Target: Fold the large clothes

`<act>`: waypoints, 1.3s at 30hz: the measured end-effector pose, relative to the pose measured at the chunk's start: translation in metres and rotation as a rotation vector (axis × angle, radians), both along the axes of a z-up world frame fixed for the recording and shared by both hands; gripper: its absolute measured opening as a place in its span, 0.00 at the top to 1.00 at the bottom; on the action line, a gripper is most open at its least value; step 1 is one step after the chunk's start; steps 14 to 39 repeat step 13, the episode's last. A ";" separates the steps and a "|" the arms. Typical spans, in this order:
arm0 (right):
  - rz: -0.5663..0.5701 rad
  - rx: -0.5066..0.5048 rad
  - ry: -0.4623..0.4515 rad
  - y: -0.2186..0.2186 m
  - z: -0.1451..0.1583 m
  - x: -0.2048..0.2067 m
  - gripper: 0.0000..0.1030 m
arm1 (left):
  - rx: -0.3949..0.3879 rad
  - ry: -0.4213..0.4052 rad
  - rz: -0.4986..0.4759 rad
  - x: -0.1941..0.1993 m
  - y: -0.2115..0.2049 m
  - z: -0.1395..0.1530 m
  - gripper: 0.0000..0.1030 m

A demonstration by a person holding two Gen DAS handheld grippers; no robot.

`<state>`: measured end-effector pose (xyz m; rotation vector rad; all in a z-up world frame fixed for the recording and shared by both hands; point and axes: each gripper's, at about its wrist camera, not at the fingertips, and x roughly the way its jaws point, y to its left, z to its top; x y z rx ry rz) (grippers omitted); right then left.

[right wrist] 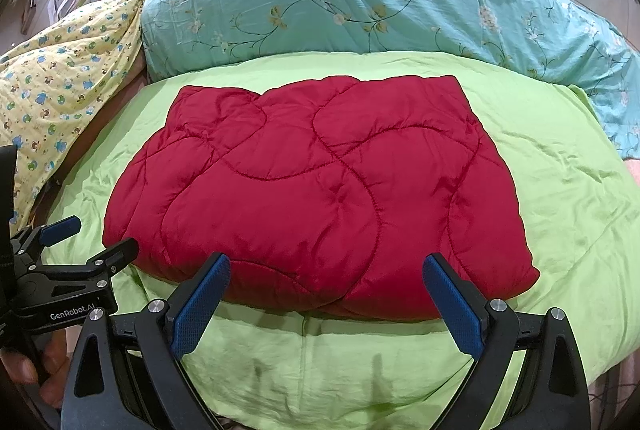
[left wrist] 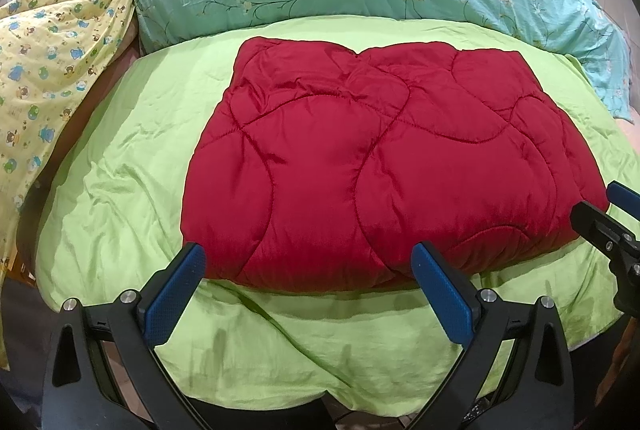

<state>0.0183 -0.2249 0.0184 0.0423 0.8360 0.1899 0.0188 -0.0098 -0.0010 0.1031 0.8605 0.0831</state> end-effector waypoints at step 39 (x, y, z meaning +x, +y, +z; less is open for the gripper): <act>-0.008 0.001 0.010 0.000 -0.002 0.001 0.05 | -0.031 0.011 0.000 0.003 0.003 -0.002 0.00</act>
